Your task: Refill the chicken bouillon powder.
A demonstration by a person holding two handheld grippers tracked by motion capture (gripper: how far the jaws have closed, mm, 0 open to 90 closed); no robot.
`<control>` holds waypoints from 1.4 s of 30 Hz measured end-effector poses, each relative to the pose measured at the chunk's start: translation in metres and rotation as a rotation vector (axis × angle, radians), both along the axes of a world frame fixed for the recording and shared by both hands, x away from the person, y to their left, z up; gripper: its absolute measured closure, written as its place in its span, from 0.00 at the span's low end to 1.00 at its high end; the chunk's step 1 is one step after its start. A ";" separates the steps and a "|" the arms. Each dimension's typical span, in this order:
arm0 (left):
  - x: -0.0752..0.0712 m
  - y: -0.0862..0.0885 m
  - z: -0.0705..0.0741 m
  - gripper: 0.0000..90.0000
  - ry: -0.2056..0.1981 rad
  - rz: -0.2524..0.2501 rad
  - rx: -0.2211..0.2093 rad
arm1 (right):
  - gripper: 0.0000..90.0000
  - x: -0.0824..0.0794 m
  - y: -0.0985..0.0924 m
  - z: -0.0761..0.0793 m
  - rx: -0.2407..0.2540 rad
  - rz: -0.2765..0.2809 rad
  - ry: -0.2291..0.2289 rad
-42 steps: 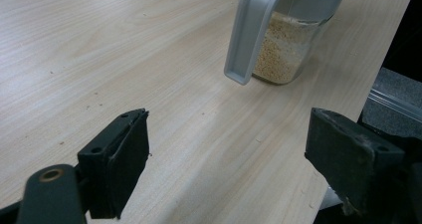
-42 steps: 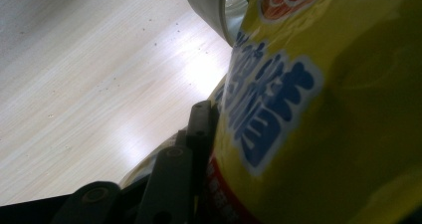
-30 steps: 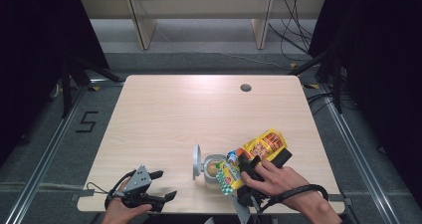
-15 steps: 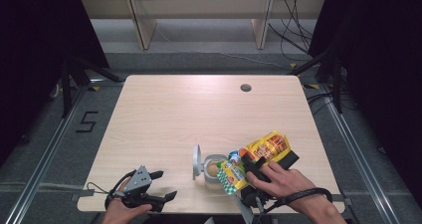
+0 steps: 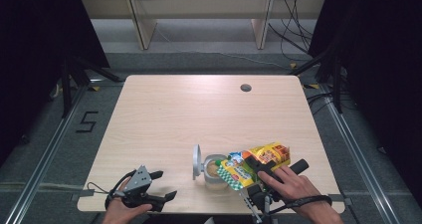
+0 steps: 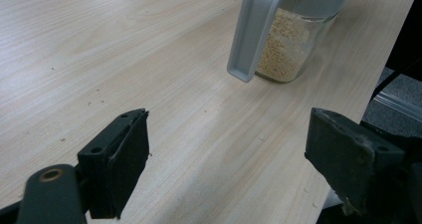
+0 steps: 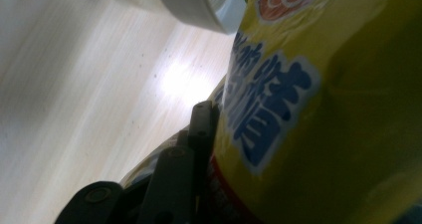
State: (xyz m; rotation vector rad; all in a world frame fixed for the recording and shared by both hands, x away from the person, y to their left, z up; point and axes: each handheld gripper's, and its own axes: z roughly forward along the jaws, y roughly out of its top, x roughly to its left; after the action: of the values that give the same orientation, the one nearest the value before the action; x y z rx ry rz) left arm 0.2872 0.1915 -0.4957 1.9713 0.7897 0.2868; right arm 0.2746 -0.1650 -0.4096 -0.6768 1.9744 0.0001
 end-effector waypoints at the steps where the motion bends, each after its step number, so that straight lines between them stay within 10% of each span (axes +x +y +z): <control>1: 0.000 0.000 0.000 0.19 0.000 0.001 -0.003 | 0.81 0.000 -0.001 -0.001 0.018 0.003 0.005; 5: 0.000 0.001 0.001 0.19 0.007 -0.006 0.002 | 0.82 -0.001 -0.006 -0.005 0.176 -0.016 0.030; 18: 0.000 0.001 0.001 0.19 0.000 -0.008 0.005 | 0.83 0.006 -0.018 -0.009 0.268 -0.021 0.060; 42: 0.000 0.000 0.001 0.19 -0.003 -0.007 0.004 | 0.91 0.043 -0.049 -0.021 0.582 -0.179 0.131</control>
State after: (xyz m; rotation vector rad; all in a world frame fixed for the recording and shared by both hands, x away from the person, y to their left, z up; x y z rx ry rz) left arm 0.2873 0.1919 -0.4945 1.9763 0.7805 0.2875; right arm 0.3174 -0.2141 -0.4310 -0.1219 2.0141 0.5017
